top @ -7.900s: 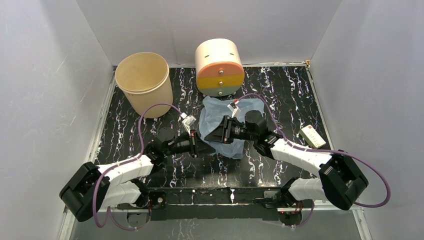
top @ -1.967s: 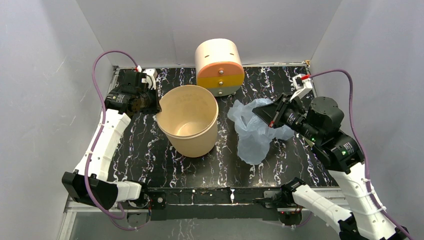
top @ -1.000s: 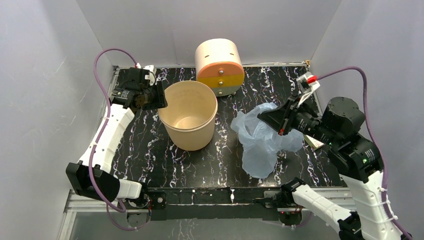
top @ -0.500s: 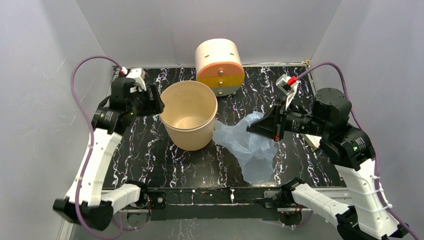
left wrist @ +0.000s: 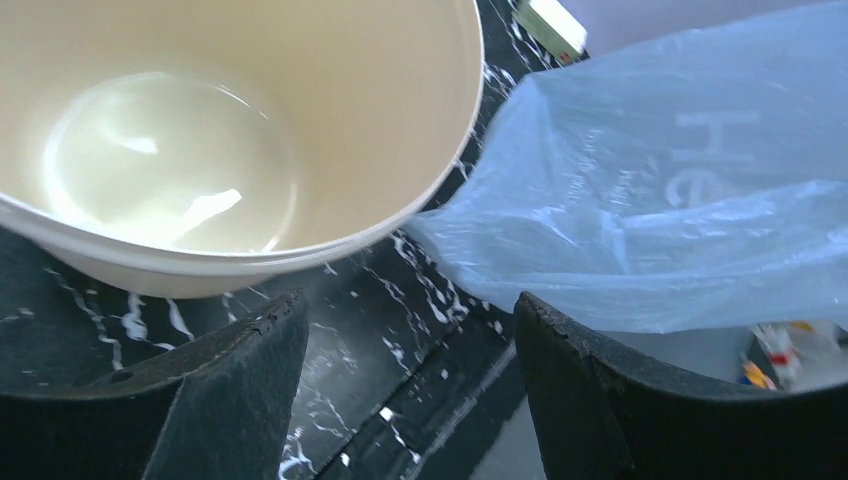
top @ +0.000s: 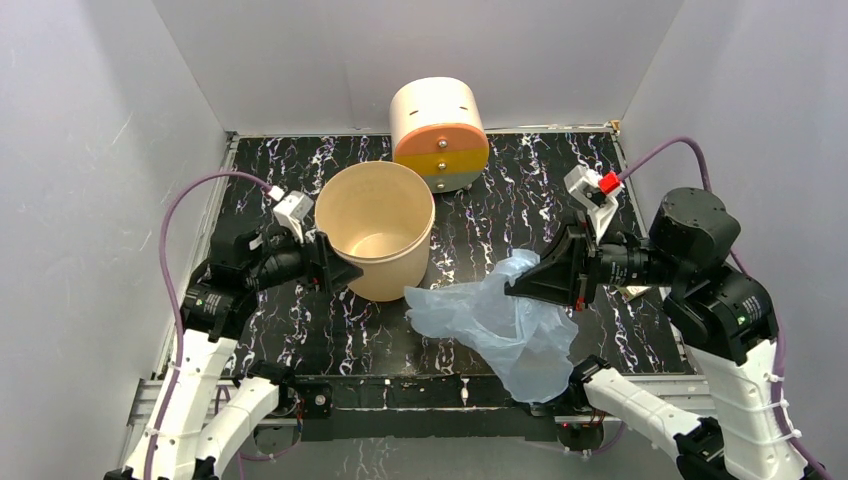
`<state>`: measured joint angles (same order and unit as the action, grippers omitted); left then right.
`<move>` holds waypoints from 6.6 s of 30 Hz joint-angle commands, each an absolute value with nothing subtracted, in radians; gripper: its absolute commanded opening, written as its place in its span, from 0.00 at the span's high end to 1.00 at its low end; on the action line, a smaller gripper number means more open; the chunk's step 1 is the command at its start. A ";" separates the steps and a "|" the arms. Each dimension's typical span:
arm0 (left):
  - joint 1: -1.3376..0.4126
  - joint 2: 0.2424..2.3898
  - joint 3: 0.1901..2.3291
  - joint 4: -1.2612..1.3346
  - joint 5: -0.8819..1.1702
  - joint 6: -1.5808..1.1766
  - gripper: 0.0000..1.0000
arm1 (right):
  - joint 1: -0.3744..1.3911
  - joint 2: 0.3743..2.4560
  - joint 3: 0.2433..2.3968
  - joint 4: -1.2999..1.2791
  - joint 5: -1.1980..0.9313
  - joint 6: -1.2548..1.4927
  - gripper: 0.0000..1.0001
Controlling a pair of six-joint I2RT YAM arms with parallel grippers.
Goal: Put the trash bags into the trash bin
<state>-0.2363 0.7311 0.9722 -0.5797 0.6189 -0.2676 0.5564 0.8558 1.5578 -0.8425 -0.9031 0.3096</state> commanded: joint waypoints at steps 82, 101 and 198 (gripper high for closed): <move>-0.996 0.857 0.136 0.833 0.249 0.059 0.17 | 0.554 1.094 1.462 -0.595 -0.908 0.471 0.96; -0.996 0.811 0.123 0.925 0.190 0.006 0.16 | 0.553 1.039 1.452 -0.426 -1.169 0.590 0.96; -0.993 0.904 0.874 0.040 0.255 0.022 1.00 | 0.554 1.006 1.398 -0.591 -0.260 0.474 0.96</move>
